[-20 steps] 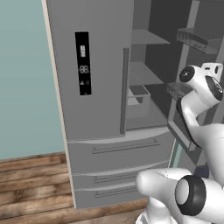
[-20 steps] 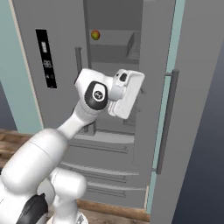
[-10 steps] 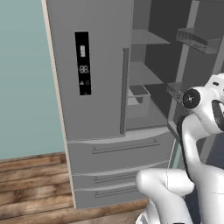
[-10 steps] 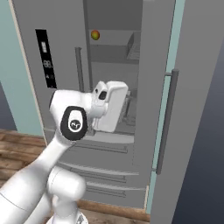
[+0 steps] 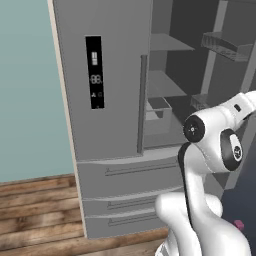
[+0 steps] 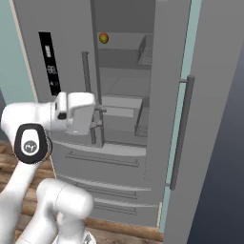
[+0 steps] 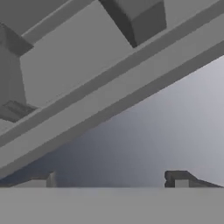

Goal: Retrieve the mango and peach from the fridge and place them into the bowl on the dining table.

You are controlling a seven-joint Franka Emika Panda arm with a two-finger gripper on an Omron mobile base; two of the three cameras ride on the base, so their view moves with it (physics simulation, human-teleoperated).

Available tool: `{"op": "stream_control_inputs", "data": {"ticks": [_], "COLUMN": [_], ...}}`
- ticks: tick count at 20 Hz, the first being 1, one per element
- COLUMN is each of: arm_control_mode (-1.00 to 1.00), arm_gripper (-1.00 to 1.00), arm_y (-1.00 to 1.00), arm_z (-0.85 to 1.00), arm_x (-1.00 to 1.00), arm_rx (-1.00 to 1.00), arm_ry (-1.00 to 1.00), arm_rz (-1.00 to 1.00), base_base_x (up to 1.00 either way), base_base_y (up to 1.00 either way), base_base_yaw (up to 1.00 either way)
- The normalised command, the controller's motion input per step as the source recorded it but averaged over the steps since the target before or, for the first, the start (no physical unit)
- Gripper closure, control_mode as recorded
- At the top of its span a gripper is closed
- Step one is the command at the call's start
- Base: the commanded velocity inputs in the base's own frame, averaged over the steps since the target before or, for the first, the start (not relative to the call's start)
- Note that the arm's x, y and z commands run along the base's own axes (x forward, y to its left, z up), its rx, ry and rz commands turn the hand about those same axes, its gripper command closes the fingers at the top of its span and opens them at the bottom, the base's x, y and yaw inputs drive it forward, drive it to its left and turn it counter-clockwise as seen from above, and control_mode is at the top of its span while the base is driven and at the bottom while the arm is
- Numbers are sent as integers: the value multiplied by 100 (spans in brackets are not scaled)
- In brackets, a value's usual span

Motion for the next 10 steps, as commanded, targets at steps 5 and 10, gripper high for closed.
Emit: {"op": "stream_control_inputs", "data": {"ticks": [5, 10], "arm_control_mode": [-100, -100], "arm_gripper": [-100, -100], "arm_y": [92, 52], "arm_z": [51, 13], "arm_x": [-3, -5], "arm_rx": [35, 42], "arm_ry": [-47, -16], "arm_rz": [-16, -7], "base_base_x": [0, 0], "base_base_y": [0, 0], "base_base_yaw": [0, 0]}}
